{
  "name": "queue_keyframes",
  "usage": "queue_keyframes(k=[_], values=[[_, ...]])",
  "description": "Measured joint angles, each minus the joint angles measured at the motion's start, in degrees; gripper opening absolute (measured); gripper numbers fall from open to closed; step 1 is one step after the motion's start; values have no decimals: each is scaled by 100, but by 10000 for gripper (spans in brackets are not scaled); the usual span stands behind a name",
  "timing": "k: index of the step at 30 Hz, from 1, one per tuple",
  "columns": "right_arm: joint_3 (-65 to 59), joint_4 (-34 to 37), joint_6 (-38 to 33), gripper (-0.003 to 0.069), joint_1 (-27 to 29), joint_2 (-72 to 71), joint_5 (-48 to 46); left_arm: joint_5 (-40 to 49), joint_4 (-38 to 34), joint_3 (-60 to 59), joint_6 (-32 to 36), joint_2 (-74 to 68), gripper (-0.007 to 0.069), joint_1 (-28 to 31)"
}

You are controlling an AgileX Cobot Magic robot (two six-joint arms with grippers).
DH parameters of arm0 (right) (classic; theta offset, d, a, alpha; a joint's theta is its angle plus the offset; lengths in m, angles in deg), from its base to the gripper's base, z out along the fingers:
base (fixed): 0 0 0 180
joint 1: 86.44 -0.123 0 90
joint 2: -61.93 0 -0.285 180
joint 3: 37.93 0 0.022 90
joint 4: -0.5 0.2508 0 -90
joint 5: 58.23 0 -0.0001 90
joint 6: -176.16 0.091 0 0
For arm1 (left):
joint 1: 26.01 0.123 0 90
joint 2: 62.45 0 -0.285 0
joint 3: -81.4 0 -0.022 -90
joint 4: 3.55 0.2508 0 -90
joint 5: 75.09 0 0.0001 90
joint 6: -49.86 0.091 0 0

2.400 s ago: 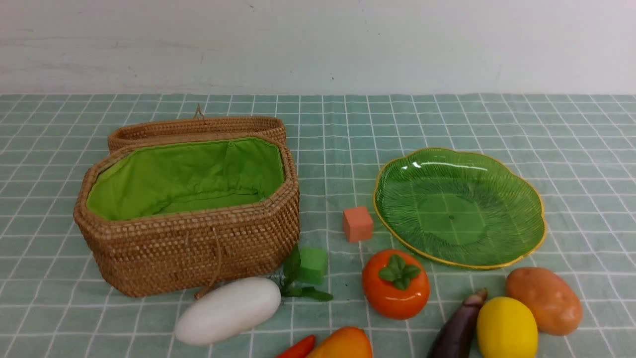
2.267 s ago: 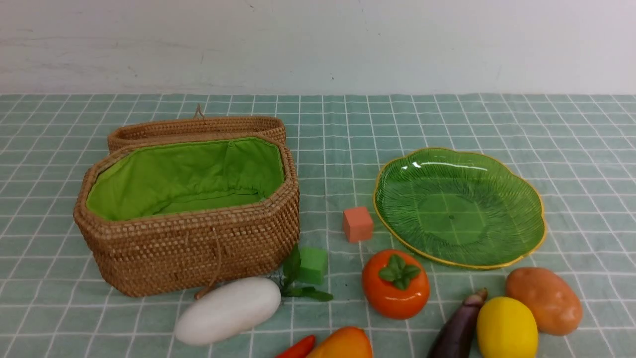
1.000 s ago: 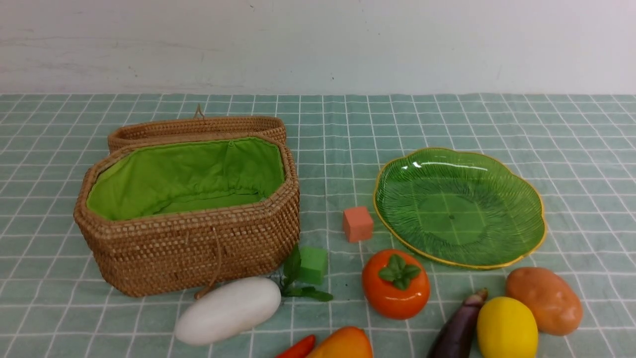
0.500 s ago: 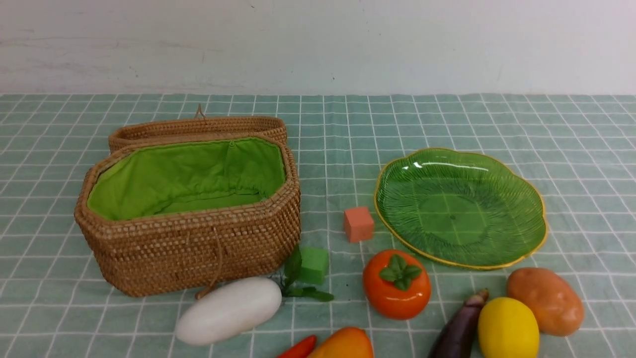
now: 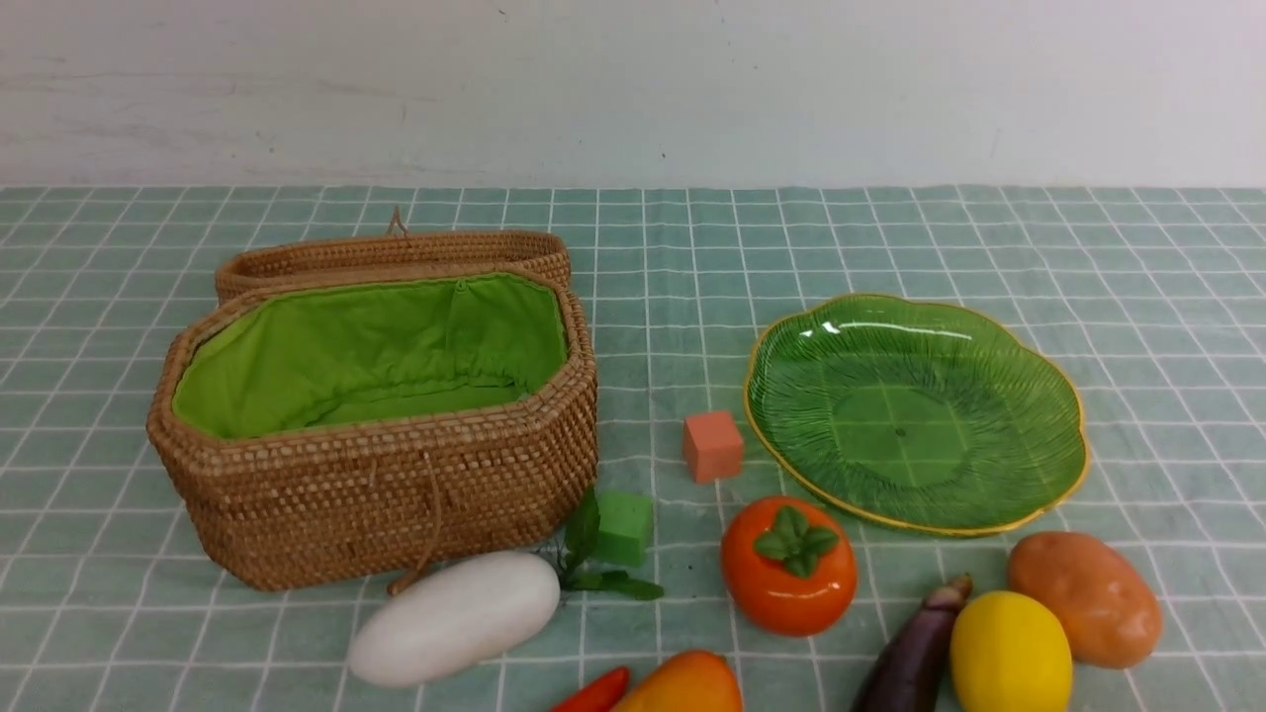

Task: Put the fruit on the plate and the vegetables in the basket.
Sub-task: Use the right arm to grab a potato and put it into the left basket

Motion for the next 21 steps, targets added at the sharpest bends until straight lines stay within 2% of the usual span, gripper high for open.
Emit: queue_keyframes(k=[6,15,17,21], values=[[-60,169,57,242,0,-5,553,-5,0,0,0,0,239,0],[-64,604,76,242,0,-5,2925,-5,0,0,0,0,239,0],[-44,710,600,242,0,-5,3628,-5,0,0,0,0,239,0],[547,772,1679,242,0,45,3465,-5,0,0,0,0,239,0]])
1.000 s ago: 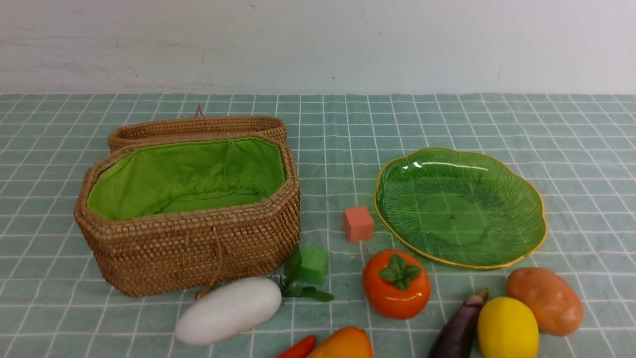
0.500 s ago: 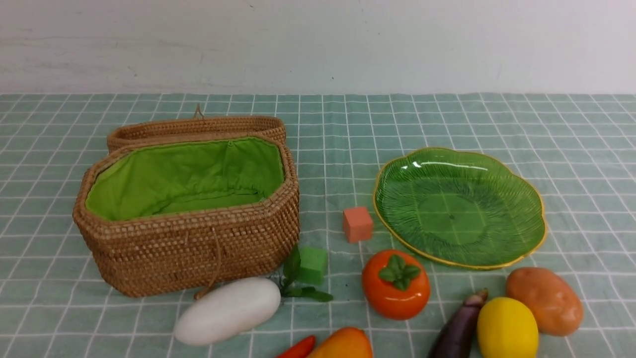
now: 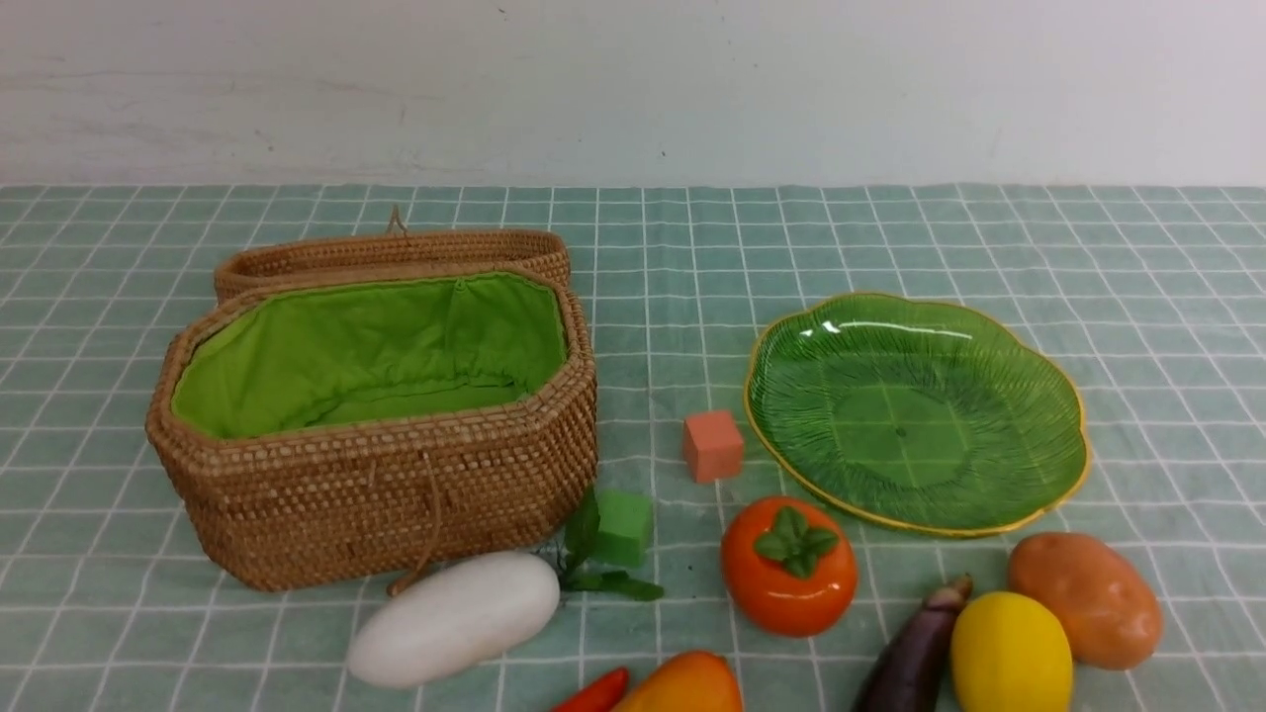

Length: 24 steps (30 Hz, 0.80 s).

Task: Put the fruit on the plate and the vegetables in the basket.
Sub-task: Use the right arm to grab a potato and put it into the left basket

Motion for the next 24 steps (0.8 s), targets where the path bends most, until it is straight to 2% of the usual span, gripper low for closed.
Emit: queue_keyframes(k=[3,5,6,7,9,10,12,15,24], values=[[720,-94,284,242,0,270,-468,0,0,0,0,0,239,0],[1855,-329,403,242,0,867,-1139,0,0,0,0,0,239,0],[1945,-377,404,242,0,924,-1197,0,0,0,0,0,239,0],[2637,-577,421,242,0,1402,-1641,0,0,0,0,0,239,0],[3237,-843,436,242,0,1919,-2083,0,0,0,0,0,239,0],[3365,-920,436,242,0,1971,-2128,0,0,0,0,0,239,0],[3943,-1520,443,242,0,2551,-2692,0,0,0,0,0,239,0],[4099,-2009,448,242,0,2972,-3100,0,0,0,0,0,239,0],[4099,-1472,349,242,0,3813,-4530,0,0,0,0,0,239,0]])
